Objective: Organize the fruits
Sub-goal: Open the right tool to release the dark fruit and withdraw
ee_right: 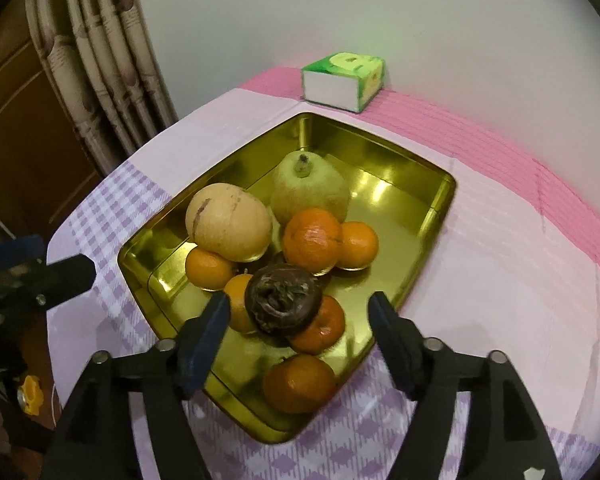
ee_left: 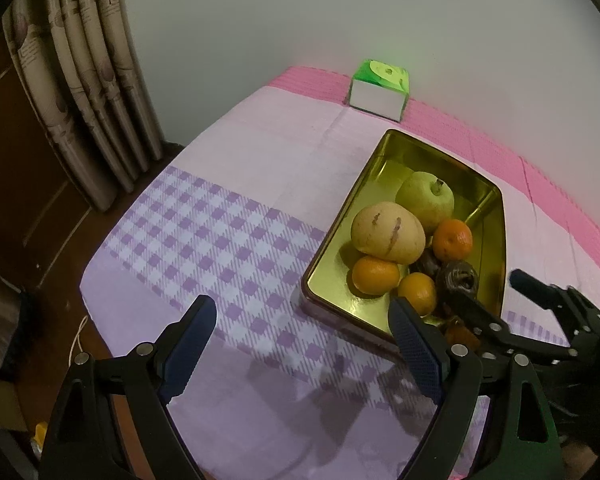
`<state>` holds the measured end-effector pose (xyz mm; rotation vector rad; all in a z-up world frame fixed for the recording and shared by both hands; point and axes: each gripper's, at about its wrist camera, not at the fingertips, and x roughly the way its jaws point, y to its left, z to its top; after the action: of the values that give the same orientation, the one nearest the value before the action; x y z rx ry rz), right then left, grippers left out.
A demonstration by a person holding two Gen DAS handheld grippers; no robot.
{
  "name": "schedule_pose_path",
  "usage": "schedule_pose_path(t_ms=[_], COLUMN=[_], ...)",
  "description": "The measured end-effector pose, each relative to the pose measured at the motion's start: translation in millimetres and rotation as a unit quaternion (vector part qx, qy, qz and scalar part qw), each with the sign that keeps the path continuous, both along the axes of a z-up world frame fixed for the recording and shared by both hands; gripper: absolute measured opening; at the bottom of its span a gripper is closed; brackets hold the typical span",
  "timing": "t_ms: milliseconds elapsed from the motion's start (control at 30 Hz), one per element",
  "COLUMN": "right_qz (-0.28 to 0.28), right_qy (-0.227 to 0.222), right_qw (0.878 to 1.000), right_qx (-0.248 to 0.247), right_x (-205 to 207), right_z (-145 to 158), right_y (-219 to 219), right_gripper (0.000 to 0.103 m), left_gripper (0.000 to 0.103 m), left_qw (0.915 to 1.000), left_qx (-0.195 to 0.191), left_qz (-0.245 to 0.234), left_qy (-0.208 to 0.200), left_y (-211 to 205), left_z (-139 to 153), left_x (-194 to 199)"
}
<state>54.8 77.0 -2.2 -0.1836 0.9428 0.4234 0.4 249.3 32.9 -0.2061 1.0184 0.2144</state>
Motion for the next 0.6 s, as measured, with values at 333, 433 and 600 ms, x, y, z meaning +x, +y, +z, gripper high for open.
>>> schedule_pose_path(t_ms=[333, 433, 600], right_qz=[-0.046, -0.051, -0.057], right_qy=[0.000, 0.001, 0.007], right_qw=[0.999, 0.999, 0.998], right_qx=[-0.014, -0.014, -0.018], right_x=[-12.4, -15.7, -18.1], right_z=[9.5, 9.9, 6.0], right_y=[-18.2, -22.4, -27.1], right_gripper=[0.093, 0.095, 0.096], left_gripper=[0.088, 0.088, 0.088], left_qw=[0.9999, 0.9998, 0.9996], left_qx=[0.007, 0.008, 0.009], left_qz=[-0.012, -0.015, -0.024], left_qy=[0.006, 0.008, 0.012], left_y=[-8.8, -11.8, -17.7], left_z=[-3.1, -4.2, -5.1], left_x=[-1.1, -1.2, -1.0])
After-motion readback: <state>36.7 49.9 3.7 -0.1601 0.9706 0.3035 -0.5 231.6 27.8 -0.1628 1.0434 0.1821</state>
